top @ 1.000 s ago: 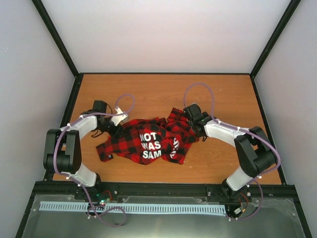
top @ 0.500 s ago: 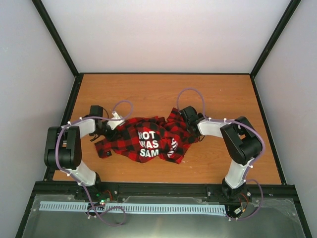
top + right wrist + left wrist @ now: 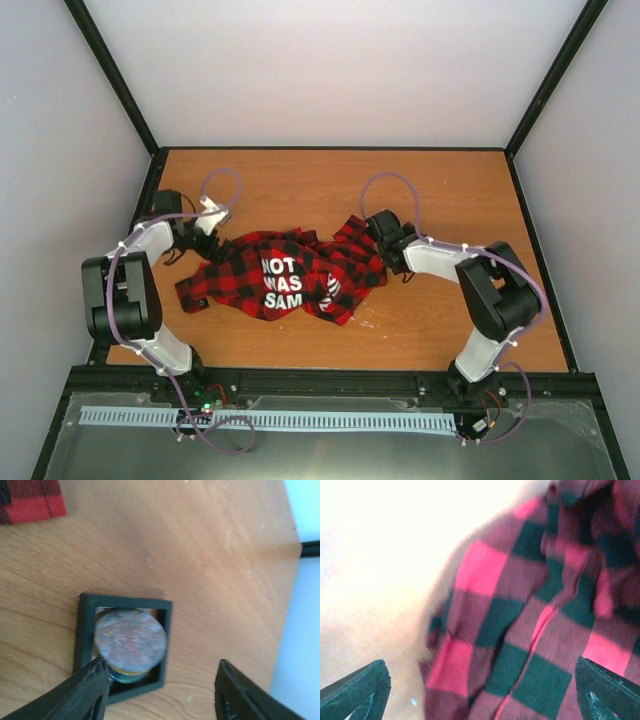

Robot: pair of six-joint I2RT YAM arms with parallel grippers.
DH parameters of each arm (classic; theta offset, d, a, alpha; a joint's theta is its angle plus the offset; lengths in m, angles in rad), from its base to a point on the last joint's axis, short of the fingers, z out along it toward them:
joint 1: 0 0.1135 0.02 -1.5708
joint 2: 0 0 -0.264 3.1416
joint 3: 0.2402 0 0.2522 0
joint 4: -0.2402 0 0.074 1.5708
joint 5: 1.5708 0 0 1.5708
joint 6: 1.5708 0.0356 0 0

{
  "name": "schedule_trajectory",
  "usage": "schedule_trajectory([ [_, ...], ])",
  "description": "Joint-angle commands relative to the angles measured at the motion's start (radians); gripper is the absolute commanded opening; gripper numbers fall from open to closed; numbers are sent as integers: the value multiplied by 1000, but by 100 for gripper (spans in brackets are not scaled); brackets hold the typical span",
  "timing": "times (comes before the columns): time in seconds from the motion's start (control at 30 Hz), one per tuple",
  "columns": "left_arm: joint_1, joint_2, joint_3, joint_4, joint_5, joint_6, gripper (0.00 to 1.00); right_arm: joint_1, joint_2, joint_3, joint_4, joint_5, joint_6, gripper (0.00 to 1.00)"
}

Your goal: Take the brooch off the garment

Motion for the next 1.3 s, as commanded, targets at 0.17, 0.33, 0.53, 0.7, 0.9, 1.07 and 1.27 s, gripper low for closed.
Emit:
schedule_trajectory([
  [0.17, 23, -91, 190, 126, 154, -261, 100, -63, -426, -73, 93, -111, 200, 100],
  [0.33, 44, -139, 70, 402, 173, -416, 100, -243, -727, -333, 382, -195, 354, 100],
  [0.53, 94, -141, -185, 812, 186, -612, 100, -509, -806, -540, 515, -211, 636, 100],
  [0.7, 97, -160, -382, 1117, 90, -690, 100, -578, -731, -623, 664, -192, 692, 100],
  [0.9, 98, -205, -509, 1356, 10, -703, 100, -579, -573, -679, 975, -236, 613, 100],
  [1.07, 100, -175, -596, 1560, -54, -696, 100, -579, -445, -684, 1180, -326, 509, 100],
  [1.27, 100, -70, -772, 1987, -63, -708, 100, -577, -343, -716, 1363, -462, 444, 100],
])
